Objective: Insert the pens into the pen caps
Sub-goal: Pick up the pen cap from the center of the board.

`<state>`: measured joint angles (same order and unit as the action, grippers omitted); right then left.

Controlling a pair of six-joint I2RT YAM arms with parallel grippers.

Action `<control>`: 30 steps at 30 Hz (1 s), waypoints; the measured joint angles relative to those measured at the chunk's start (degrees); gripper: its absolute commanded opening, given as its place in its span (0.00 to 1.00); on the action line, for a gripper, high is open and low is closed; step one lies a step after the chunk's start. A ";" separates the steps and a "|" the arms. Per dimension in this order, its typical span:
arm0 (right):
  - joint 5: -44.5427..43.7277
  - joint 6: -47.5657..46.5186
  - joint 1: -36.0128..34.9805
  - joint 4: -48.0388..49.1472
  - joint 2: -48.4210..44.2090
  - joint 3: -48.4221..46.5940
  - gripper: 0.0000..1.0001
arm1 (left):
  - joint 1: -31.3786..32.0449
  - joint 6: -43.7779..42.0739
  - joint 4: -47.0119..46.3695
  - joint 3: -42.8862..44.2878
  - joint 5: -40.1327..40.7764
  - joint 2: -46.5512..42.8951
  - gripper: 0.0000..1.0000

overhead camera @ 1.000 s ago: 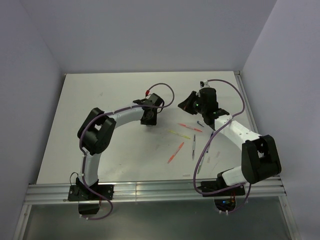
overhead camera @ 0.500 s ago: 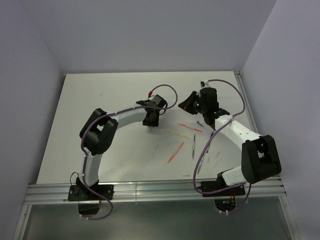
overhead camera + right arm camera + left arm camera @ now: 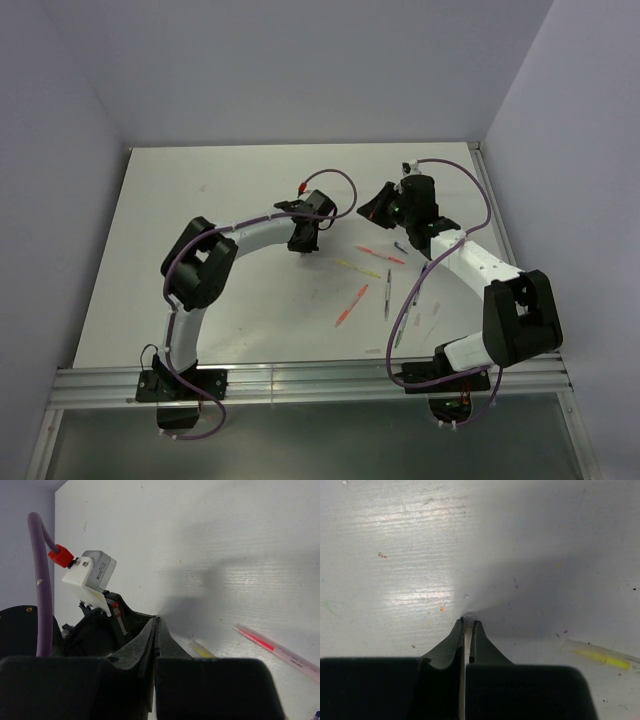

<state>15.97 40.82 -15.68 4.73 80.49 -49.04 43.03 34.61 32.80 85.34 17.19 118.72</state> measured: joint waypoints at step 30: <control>-11.19 -4.33 0.20 -14.34 -1.88 -2.08 0.00 | -9.44 -3.63 -0.70 -8.37 -19.32 -21.70 0.00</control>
<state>4.78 36.49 -15.49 -9.61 78.61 -51.11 33.58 30.98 32.10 76.97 -2.13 97.01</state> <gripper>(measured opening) 0.007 0.036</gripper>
